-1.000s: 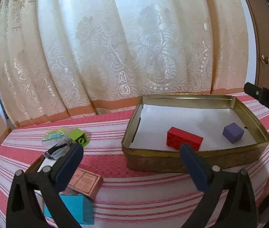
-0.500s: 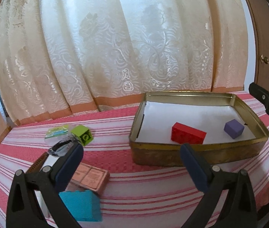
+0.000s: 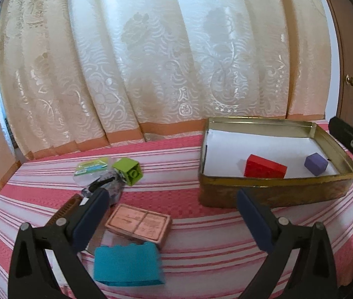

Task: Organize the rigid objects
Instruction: 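Lift both tools out of the tray and move back toward the objects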

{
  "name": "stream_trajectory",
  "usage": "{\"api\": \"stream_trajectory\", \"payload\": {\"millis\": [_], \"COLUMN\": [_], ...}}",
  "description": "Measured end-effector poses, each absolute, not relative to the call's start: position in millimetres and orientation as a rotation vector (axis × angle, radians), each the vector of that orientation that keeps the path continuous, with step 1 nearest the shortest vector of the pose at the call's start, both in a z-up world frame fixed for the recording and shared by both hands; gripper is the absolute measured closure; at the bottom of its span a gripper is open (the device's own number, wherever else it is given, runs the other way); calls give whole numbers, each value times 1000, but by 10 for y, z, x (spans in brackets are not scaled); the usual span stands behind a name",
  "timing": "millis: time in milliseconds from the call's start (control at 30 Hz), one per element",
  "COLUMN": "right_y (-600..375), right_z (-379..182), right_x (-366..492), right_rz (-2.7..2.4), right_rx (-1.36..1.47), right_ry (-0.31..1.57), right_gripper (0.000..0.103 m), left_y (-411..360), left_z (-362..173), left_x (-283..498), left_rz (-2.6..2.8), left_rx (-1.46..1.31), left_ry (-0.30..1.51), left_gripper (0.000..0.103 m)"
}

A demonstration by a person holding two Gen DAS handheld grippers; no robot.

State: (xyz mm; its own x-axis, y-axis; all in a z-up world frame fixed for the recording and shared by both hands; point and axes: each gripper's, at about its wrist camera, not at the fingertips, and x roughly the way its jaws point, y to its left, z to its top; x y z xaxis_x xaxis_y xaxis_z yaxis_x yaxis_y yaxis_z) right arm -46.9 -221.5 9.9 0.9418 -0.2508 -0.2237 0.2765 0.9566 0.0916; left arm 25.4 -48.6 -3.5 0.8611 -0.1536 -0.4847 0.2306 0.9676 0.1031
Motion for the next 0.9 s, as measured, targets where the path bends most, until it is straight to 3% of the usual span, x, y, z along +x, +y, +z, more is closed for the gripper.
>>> {"api": "stream_trajectory", "payload": {"millis": [900], "right_y": [-1383], "right_z": [-19], "right_x": [-309], "right_rz": [-71], "right_rx": [103], "right_ry": [337], "right_gripper": [15], "left_y": [589], "left_z": [-162], "left_x": [539], "left_rz": [-86], "left_rx": [53], "left_ry": [612], "left_gripper": [0]}}
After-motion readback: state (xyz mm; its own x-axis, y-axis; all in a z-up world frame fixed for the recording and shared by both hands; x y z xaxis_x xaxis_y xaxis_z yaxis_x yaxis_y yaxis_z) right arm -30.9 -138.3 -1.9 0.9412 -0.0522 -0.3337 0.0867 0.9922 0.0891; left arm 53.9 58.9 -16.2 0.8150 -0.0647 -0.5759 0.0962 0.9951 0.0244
